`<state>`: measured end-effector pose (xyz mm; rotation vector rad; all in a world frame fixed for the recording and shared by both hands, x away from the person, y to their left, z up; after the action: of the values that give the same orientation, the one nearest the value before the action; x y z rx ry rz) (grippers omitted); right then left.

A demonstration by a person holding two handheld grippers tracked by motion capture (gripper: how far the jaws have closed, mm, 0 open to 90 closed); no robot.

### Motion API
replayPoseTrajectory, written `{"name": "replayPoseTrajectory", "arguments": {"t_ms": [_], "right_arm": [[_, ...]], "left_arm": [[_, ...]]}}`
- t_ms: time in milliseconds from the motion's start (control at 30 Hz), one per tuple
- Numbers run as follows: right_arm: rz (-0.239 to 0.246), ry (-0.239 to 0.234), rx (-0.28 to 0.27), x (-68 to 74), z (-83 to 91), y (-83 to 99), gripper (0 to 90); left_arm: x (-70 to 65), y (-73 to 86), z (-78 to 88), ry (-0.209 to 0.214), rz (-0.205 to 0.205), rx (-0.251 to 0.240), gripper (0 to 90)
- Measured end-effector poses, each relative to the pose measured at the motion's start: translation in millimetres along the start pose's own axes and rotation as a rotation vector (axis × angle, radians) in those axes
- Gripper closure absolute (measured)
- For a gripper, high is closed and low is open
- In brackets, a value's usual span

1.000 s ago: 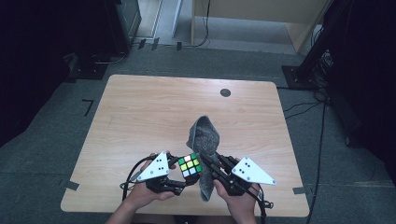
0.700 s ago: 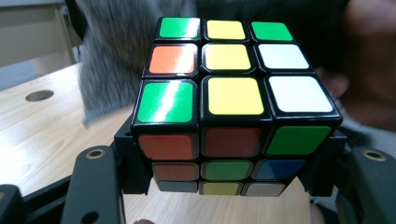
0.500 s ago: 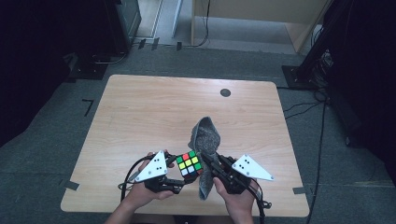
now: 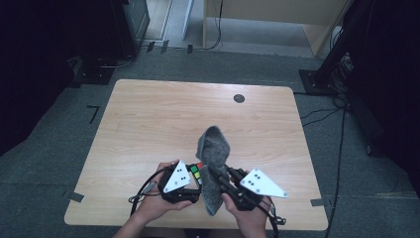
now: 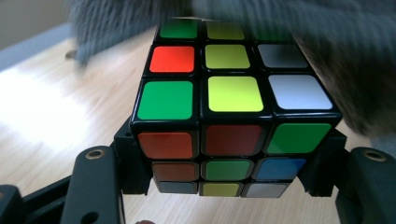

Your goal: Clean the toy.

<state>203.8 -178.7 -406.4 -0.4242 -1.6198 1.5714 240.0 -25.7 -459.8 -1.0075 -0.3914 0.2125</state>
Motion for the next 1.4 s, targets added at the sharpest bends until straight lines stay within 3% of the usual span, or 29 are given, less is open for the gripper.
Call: {"name": "replayPoseTrajectory", "arguments": {"t_ms": [67,133,167,233,267,300,367,467,500,533,633,667,700,733,767,867,933,1033,1167,1200,1233,1267,1400], "right_arm": [[0.053,-0.008,0.076,9.9,-10.5,14.1,73.7],[0.123,0.001,0.086,17.2,-15.9,21.7,73.5],[0.149,0.012,0.090,17.6,-16.4,21.4,73.5],[0.126,0.059,0.064,4.3,-12.3,13.4,73.5],[0.126,0.059,0.064,4.3,-12.3,13.4,73.5],[0.120,0.095,0.052,-3.2,-10.2,11.0,73.5],[0.070,0.125,0.047,-14.6,-6.5,8.7,73.5],[0.084,0.080,0.056,-5.2,-7.5,11.1,72.8],[0.109,0.046,0.062,3.0,-10.2,13.6,72.5],[0.177,0.024,0.084,15.8,-15.0,19.5,72.3],[0.183,0.028,0.081,13.5,-15.5,19.0,72.9],[0.137,0.072,0.064,-1.1,-12.2,14.4,73.4],[0.112,0.110,0.057,-10.8,-9.4,11.7,73.4],[0.112,0.110,0.057,-10.8,-9.4,11.7,73.4],[0.079,0.138,0.047,-21.0,-6.3,9.1,73.4],[0.006,0.233,0.045,-49.2,-1.7,10.8,73.1],[-0.012,0.266,0.086,-63.0,-6.4,22.6,72.6],[-0.015,0.256,0.180,-75.7,-23.4,52.0,70.2],[-0.006,0.224,0.209,-81.1,-32.8,62.5,63.5],[0.000,0.210,0.207,-83.2,-35.4,63.7,54.2],[0.000,0.210,0.207,-83.2,-35.4,63.7,54.2],[0.020,0.223,0.176,-82.8,-34.2,59.8,43.0],[0.053,0.191,0.093,-75.7,-29.9,49.2,35.3]], "left_arm": [[-2.4,-1.5,-0.3,-0.002,-0.009,0.012,34.1],[-2.5,0.0,0.2,-0.023,-0.038,0.034,34.2],[-2.1,-0.1,1.4,-0.016,-0.031,0.023,34.1],[-0.2,-1.6,3.7,-0.016,-0.023,0.009,34.2],[-0.2,-1.6,3.7,-0.016,-0.023,0.009,34.2],[0.1,-1.6,3.5,-0.013,-0.019,0.005,34.2],[-0.3,-1.3,2.5,-0.009,-0.020,0.009,34.2],[-1.7,-1.6,0.1,-0.009,-0.019,0.016,34.2],[-2.2,-1.6,-0.3,-0.010,-0.020,0.017,34.2],[-2.3,-1.2,-0.2,-0.013,-0.026,0.021,34.2],[-0.9,-0.4,2.1,-0.010,-0.024,0.019,34.2],[0.0,-0.4,2.7,-0.007,-0.017,0.015,34.2],[1.1,-0.2,3.1,-0.003,-0.006,0.008,34.2],[2.8,0.1,3.8,0.005,0.006,0.001,34.2],[4.8,0.5,4.9,0.010,0.025,-0.015,34.2],[15.3,1.9,8.7,0.017,0.128,-0.058,34.2],[23.0,4.3,10.4,0.006,0.199,-0.077,34.2],[31.2,9.0,11.9,-0.003,0.271,-0.097,34.1],[38.1,12.8,13.5,-0.013,0.326,-0.115,34.1],[39.6,13.3,14.3,-0.015,0.333,-0.118,34.1],[41.0,13.5,15.3,-0.021,0.340,-0.124,34.1],[42.6,13.7,16.8,-0.027,0.345,-0.128,34.1],[51.6,15.0,24.0,-0.028,0.415,-0.173,34.1]]}}
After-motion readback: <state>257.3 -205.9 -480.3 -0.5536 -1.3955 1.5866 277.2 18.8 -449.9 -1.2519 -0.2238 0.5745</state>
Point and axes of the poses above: each handheld gripper's, and its own axes: z roughly backward along the jaws, y roughly out of its underside, x roughly to its left, the point moved 4 cm from there along -z, roughly forward along the jaws, and after that the axes turned 10 degrees about -z, right-handed, at the moved point
